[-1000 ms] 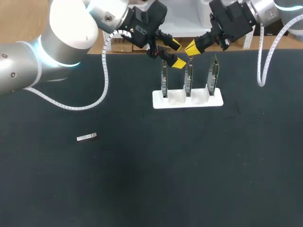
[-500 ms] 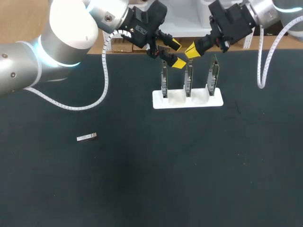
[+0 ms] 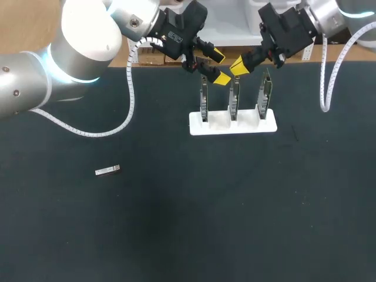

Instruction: Pick up the optical module with the left hand, and insert it into the network port with the right hand.

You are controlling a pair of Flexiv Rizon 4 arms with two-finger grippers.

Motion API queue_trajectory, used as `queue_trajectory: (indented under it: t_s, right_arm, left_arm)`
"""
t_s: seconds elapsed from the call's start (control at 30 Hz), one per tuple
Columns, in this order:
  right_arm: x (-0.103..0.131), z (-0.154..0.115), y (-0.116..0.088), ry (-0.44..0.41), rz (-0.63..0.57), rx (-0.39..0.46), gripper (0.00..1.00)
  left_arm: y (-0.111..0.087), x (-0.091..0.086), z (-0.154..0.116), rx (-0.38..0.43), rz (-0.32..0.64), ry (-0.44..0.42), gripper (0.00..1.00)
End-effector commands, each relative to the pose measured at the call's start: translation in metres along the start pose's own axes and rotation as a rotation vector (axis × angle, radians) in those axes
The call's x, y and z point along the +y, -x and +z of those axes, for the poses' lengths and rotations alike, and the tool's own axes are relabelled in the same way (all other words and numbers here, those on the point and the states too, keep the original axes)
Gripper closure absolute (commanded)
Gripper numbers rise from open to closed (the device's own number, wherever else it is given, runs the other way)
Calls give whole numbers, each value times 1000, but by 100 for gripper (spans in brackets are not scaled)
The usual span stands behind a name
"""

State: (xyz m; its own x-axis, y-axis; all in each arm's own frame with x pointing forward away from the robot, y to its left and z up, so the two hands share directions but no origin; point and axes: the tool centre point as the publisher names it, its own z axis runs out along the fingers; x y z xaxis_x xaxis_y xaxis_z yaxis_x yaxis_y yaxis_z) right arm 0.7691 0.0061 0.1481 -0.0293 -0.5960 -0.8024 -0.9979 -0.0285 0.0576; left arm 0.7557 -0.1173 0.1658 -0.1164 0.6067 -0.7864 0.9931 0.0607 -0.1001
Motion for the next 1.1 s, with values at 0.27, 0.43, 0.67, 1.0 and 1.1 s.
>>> queue_trajectory:
  t_s: [0.27,0.43,0.67,1.0,1.1]
  right_arm:
    - [0,3,-2,3,6,-5,100]
    - [2,5,-6,7,10,-1,100]
    - [2,5,-8,7,16,3,100]
    - [0,4,-7,8,17,-5,100]
    - [-1,1,-3,2,15,-14,100]
  left_arm:
    - [0,1,0,3,0,-2,0]
    - [0,1,0,3,0,-2,0]
    - [0,1,0,3,0,-2,0]
    - [0,1,0,3,0,-2,0]
    - [0,1,0,3,0,-2,0]
